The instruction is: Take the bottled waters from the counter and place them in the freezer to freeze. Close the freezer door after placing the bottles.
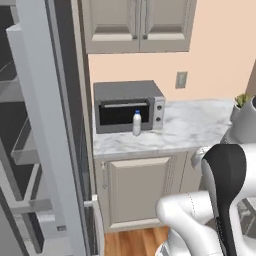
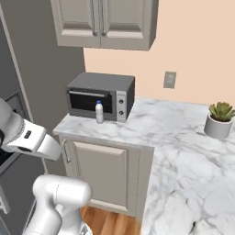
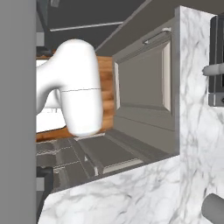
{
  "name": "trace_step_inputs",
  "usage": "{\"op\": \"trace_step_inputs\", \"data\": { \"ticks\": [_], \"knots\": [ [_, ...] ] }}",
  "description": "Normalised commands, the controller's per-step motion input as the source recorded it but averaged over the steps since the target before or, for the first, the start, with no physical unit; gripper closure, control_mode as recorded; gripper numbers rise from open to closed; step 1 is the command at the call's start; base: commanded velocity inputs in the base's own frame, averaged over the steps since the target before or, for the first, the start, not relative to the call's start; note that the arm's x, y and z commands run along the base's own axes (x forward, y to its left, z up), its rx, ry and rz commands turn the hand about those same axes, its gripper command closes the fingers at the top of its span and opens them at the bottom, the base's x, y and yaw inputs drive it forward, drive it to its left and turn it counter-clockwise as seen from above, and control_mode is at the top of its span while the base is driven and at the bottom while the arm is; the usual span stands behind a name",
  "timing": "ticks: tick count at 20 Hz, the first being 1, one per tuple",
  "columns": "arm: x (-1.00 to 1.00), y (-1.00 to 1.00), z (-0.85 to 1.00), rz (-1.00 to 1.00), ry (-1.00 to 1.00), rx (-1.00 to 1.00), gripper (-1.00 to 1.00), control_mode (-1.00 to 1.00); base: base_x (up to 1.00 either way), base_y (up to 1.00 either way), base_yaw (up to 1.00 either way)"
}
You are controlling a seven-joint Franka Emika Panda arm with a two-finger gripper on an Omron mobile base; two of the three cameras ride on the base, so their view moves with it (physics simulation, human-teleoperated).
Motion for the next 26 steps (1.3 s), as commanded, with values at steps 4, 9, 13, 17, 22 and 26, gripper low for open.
{"op": "trace_step_inputs", "data": {
  "ticks": [4, 9, 13, 17, 22, 26],
  "knots": [
    [0.00, 0.00, 0.00, 0.00, 0.00, 0.00, -1.00, 1.00, 0.69, 0.00, 0.00],
    [0.00, 0.00, 0.00, 0.00, 0.00, 0.00, -1.00, 1.00, 0.50, 0.00, 0.00],
    [0.00, 0.00, 0.00, 0.00, 0.00, 0.00, -1.00, 1.00, 0.36, 0.00, 0.02],
    [0.00, 0.00, 0.00, 0.00, 0.00, 0.00, -1.00, 1.00, 0.01, 0.00, 0.00],
    [0.07, 0.05, 0.00, -0.05, -0.05, 0.00, -1.00, -1.00, 0.00, 0.00, 0.00],
    [0.57, 0.22, -0.32, -0.25, -0.28, 0.02, -1.00, -1.00, 0.00, 0.00, 0.00]
  ]
}}
